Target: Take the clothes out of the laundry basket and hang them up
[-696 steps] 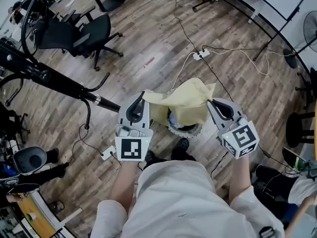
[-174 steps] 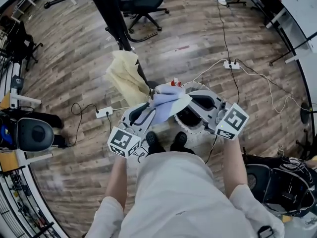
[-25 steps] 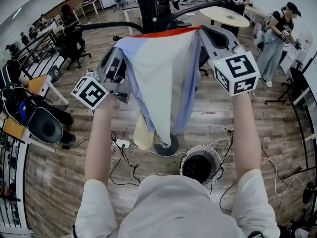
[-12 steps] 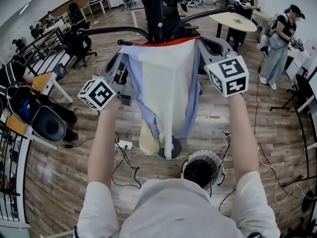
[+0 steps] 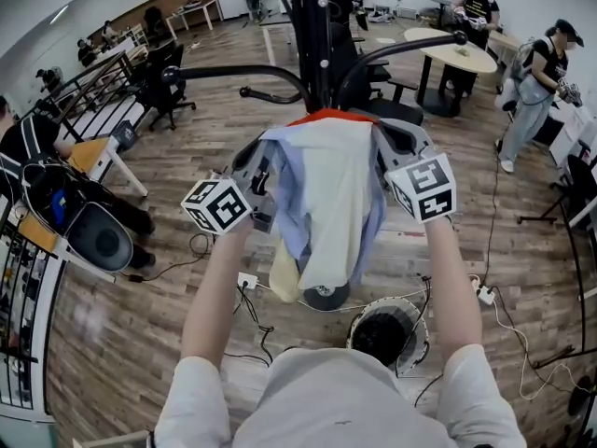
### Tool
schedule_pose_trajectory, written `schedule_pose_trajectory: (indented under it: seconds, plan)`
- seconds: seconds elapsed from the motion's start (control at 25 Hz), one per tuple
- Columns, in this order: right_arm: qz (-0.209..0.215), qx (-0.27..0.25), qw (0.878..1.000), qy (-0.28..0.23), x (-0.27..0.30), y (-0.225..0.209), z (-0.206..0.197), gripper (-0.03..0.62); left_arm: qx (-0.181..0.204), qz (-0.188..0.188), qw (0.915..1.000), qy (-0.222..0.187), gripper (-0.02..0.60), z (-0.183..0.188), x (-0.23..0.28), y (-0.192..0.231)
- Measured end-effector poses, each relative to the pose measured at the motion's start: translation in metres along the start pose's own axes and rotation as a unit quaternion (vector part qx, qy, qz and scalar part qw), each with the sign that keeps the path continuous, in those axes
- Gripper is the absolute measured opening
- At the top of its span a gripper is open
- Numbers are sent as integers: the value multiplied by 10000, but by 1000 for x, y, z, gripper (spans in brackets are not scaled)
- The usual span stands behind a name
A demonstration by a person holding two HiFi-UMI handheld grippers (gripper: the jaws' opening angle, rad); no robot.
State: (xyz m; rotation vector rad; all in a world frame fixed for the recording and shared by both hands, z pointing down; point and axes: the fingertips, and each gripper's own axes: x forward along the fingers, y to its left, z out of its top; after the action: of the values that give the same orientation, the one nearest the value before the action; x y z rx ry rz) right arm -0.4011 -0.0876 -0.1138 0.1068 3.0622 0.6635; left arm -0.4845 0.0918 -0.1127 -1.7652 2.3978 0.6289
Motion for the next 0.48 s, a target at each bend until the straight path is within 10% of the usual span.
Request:
schedule_pose_trajectory:
  seconds: [0.48]
  plan:
    - [707, 880, 9936, 102, -8, 43, -39, 6, 285, -154, 9958, 851, 25, -63, -3, -24]
